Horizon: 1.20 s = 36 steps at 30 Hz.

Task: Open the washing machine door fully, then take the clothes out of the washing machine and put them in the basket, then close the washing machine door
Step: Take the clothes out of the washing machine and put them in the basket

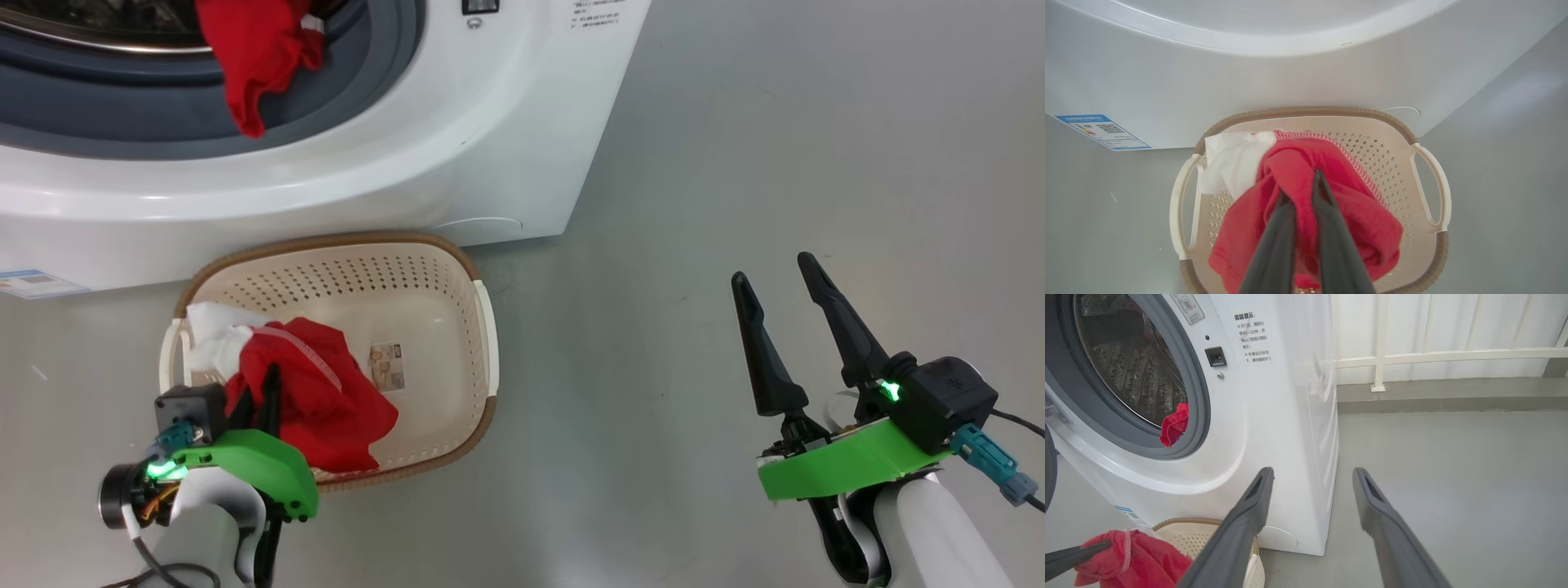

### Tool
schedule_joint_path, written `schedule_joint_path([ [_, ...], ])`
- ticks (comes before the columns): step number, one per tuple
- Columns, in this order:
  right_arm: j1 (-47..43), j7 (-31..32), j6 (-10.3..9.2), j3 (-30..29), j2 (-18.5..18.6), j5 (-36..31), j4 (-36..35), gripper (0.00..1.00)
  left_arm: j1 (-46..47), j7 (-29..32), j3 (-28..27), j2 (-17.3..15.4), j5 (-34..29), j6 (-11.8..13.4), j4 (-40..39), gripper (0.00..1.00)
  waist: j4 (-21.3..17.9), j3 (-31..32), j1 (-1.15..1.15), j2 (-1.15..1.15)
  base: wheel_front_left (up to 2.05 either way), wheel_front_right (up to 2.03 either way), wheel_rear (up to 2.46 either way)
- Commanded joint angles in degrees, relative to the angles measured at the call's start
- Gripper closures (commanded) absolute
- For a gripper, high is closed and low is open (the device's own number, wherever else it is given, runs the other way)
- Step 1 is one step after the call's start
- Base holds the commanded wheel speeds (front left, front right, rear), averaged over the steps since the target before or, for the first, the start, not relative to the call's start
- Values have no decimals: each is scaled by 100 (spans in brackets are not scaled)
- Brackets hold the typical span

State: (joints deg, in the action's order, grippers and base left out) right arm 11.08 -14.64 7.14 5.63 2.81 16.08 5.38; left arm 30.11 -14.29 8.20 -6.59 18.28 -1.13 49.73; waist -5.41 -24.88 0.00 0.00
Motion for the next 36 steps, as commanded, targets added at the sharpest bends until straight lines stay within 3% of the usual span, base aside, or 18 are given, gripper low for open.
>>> schedule_joint_path([
  [1, 107, -36, 35, 115, 7, -9, -132, 0, 231, -70, -203, -86, -32, -121, 325, 100, -39, -78, 0, 0, 0, 0, 0],
  [12, 164, -36, 35, 125, 7, -50, -156, 0, 1166, 52, -211, -1, 175, -428, 1905, 100, -73, -482, 0, 0, 0, 0, 0],
  [36, 373, -36, 35, 122, 7, -75, -306, 0, 2029, 547, -188, -118, 499, -552, 2394, 100, -96, -1329, 0, 0, 0, 0, 0],
])
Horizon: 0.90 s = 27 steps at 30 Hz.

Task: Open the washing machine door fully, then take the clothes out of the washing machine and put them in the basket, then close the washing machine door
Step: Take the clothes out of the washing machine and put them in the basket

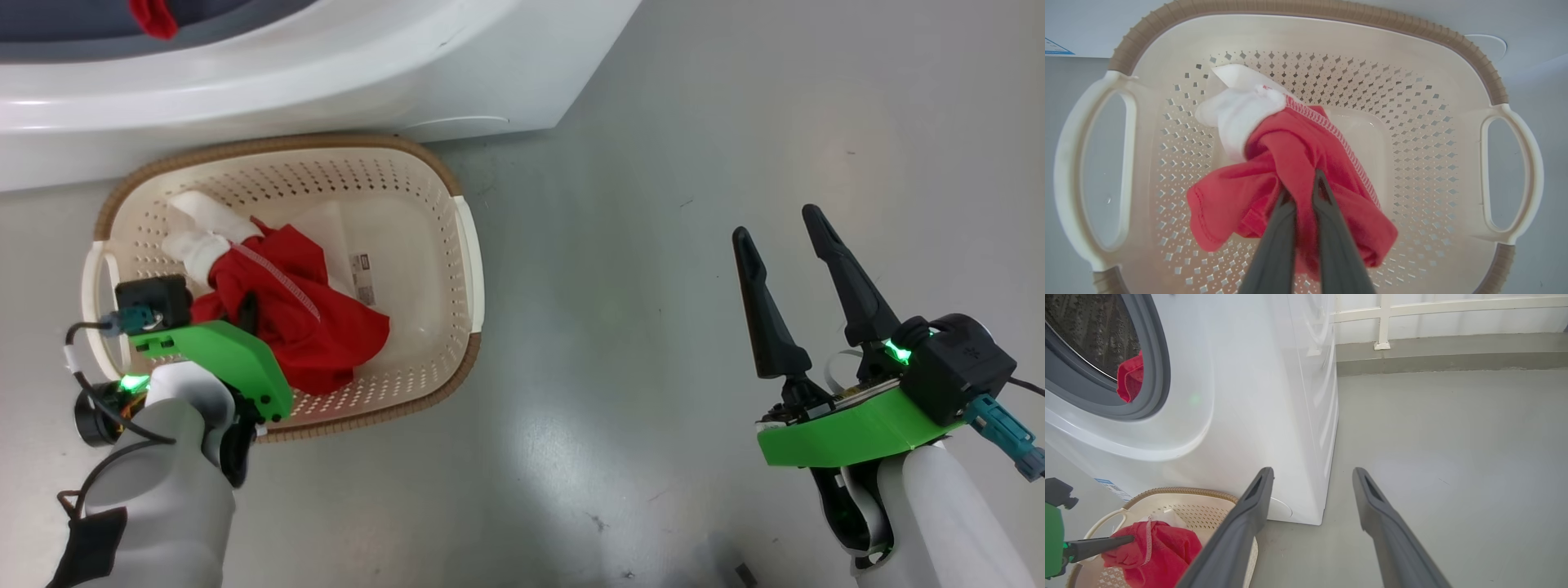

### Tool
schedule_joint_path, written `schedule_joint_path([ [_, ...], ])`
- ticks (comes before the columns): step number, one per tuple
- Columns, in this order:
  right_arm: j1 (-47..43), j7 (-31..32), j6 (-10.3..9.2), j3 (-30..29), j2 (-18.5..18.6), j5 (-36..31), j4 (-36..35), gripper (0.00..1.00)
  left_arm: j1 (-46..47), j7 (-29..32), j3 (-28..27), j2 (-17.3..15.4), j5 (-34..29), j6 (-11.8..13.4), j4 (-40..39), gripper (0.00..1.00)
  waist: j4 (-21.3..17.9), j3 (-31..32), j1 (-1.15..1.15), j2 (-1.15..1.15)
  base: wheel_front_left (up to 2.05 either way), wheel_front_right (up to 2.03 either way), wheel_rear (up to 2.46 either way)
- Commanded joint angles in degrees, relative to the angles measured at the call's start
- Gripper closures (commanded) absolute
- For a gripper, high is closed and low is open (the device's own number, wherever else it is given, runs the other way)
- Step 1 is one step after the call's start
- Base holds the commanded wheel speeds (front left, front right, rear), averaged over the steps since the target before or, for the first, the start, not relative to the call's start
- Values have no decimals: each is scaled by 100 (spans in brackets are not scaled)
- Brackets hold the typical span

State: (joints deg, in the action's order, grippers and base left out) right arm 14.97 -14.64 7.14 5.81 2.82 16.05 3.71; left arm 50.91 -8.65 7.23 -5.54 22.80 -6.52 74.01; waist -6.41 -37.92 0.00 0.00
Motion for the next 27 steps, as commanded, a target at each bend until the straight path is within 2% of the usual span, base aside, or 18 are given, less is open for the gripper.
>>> schedule_joint_path([
  [1, -10, -36, 35, 103, 6, -72, -138, 0, -43, -4, -80, -224, 46, -10, -31, 100, 5, -35, 0, 0, 0, 0, 0],
  [5, 12, -36, 35, 107, 6, -72, -106, 0, -32, 105, -45, -224, 62, -5, -20, 100, 20, -35, 0, 0, 0, 0, 0],
  [8, 35, -36, 35, 106, 6, -70, -77, 0, -2, 145, -24, -226, 74, 10, -16, 66, 37, -14, 0, 0, 0, 0, 0],
  [10, 45, -36, 35, 105, 6, -68, -61, 0, 3, 159, -10, -214, 85, 13, -14, 51, 48, 18, 0, 0, 0, 0, 0],
  [12, 48, -36, 35, 106, 6, -59, -47, 0, 13, 83, 16, -224, 82, 4, -13, 15, 57, 58, 0, 0, 0, 0, 0],
  [13, 48, -36, 35, 106, 6, -52, -40, 0, 15, 29, 26, -228, 84, -1, -13, 5, 63, 82, 0, 0, 0, 0, 0],
  [14, 44, -36, 35, 105, 6, -49, -30, 0, 17, -33, 35, -227, 87, -7, -13, 0, 70, 110, 0, 0, 0, 0, 0],
  [27, -33, -36, 35, 112, 6, -5, 99, 0, -259, -605, 216, -197, 75, -79, -431, 0, 190, 656, 0, 0, 0, 0, 0],
])
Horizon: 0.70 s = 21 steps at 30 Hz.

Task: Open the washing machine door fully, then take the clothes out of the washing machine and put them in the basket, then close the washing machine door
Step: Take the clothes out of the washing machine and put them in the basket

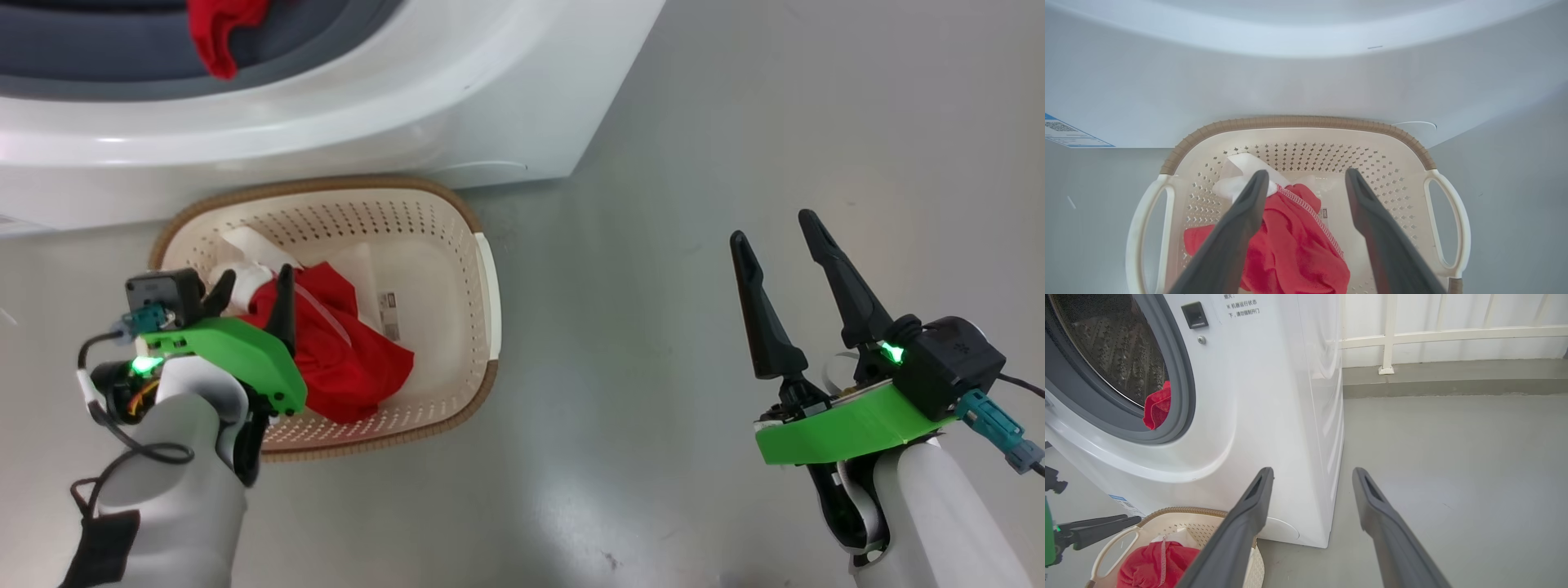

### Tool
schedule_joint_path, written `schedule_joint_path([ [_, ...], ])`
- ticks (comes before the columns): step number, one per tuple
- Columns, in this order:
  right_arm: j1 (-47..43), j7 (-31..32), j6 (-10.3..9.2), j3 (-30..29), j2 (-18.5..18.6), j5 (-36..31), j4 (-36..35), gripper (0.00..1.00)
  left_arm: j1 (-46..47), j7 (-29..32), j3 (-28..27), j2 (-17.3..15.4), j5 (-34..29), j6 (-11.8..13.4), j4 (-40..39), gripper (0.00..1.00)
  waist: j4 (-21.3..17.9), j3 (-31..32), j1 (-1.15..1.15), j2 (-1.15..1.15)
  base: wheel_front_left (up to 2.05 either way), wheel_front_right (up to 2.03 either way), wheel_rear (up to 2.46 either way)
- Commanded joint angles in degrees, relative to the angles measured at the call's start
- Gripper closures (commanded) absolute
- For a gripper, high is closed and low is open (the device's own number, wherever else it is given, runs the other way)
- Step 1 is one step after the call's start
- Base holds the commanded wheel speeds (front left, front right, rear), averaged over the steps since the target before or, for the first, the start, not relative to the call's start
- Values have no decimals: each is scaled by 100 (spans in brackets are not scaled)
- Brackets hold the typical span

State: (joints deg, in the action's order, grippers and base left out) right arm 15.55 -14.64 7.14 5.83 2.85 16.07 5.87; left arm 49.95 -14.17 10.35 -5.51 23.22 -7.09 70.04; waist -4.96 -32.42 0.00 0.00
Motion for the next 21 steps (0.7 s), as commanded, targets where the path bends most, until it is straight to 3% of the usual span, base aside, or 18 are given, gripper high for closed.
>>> schedule_joint_path([
  [1, -102, -36, 35, 109, 3, -2, -105, 0, -213, -65, -98, -198, 41, -24, -122, 0, 61, 170, 0, 0, 0, 0, 0],
  [10, -215, -36, 35, 147, 3, 33, 47, 0, -894, -81, -321, -266, -71, 95, -1592, 0, 224, 810, 0, 0, 0, 0, 0],
  [21, -488, -36, 35, 144, 3, 152, 260, 0, -2368, -82, -668, -171, -310, 308, -3389, 0, 305, 1789, 0, 0, 0, 0, 0],
])
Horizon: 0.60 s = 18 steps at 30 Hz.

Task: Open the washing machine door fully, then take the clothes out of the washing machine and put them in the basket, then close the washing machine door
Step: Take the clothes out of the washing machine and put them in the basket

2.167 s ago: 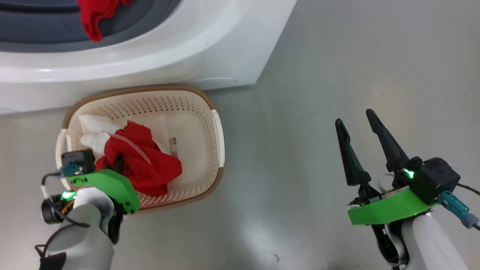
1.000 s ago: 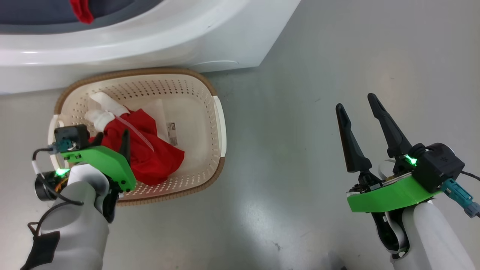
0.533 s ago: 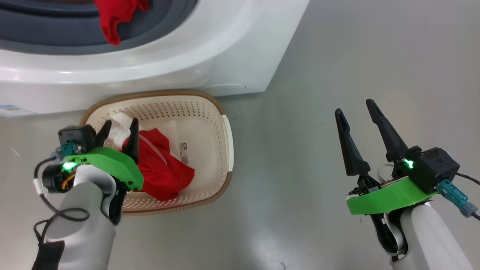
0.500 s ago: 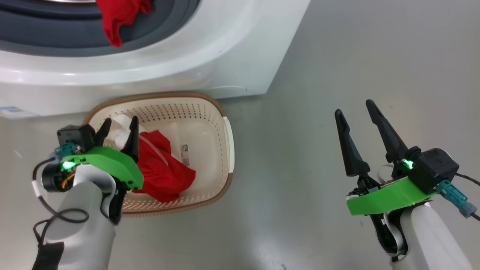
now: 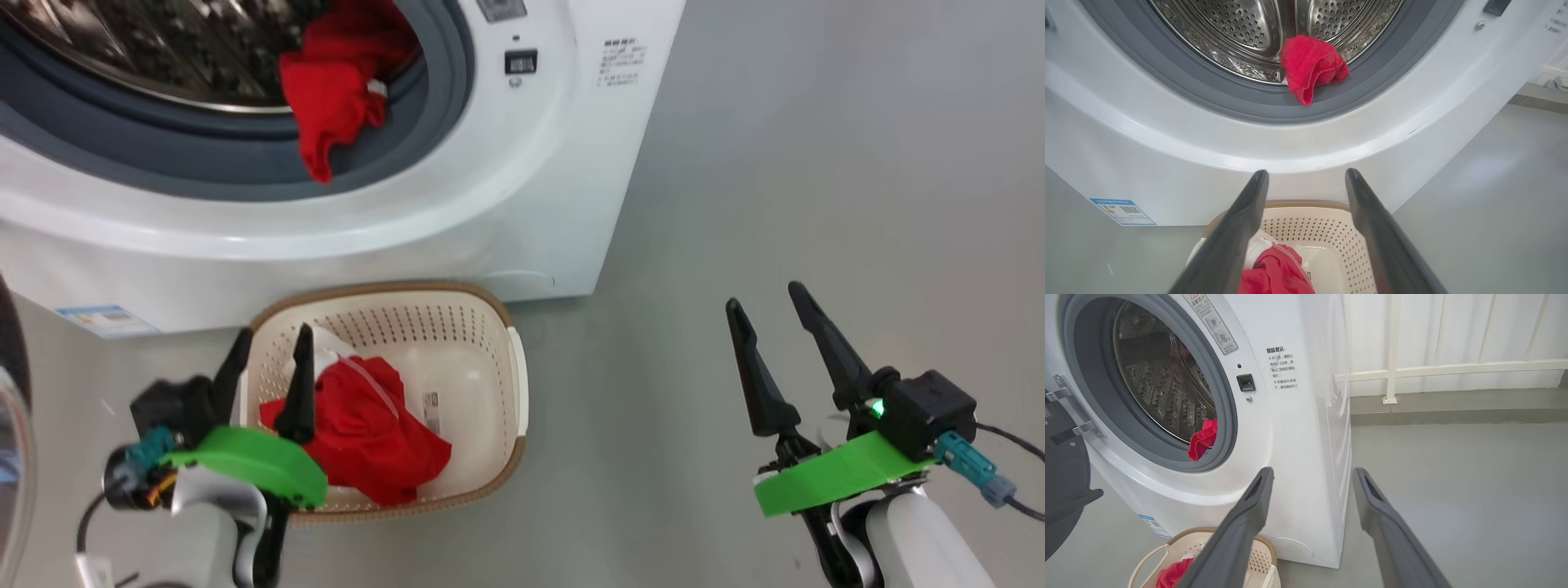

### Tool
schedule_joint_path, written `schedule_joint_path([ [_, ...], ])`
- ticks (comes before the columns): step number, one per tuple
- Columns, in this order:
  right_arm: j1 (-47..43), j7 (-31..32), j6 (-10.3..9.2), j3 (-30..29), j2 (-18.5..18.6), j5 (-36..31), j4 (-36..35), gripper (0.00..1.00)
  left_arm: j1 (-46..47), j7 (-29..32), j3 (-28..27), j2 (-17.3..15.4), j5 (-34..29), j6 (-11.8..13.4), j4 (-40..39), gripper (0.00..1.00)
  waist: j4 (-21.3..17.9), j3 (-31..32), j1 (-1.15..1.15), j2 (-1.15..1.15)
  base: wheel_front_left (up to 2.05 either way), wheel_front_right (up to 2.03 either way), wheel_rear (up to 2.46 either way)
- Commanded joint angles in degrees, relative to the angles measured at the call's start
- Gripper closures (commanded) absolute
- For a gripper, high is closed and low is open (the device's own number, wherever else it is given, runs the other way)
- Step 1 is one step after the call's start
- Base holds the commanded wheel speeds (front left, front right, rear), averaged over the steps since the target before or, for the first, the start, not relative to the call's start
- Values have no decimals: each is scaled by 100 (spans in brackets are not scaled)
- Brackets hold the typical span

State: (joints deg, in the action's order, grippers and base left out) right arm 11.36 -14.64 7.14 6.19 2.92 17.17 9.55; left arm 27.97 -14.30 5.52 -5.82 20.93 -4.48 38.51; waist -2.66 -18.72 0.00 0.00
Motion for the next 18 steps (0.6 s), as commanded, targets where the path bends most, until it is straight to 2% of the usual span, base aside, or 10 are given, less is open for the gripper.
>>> schedule_joint_path([
  [1, -108, -36, 35, 94, -4, 54, -98, 0, -306, -69, -190, -129, -102, 51, -387, 0, 89, 501, 0, 0, 0, 0, 0],
  [10, -461, -36, 35, -17, -4, -97, -117, 0, -1384, -70, -259, -54, -243, 172, -1876, 0, 141, 1011, 0, 0, 0, 0, 0],
  [18, -653, -36, 35, -116, -4, -98, -151, 0, -1992, -62, -267, -92, -317, 300, -2531, 0, 117, 1248, 0, 0, 0, 0, 0],
])
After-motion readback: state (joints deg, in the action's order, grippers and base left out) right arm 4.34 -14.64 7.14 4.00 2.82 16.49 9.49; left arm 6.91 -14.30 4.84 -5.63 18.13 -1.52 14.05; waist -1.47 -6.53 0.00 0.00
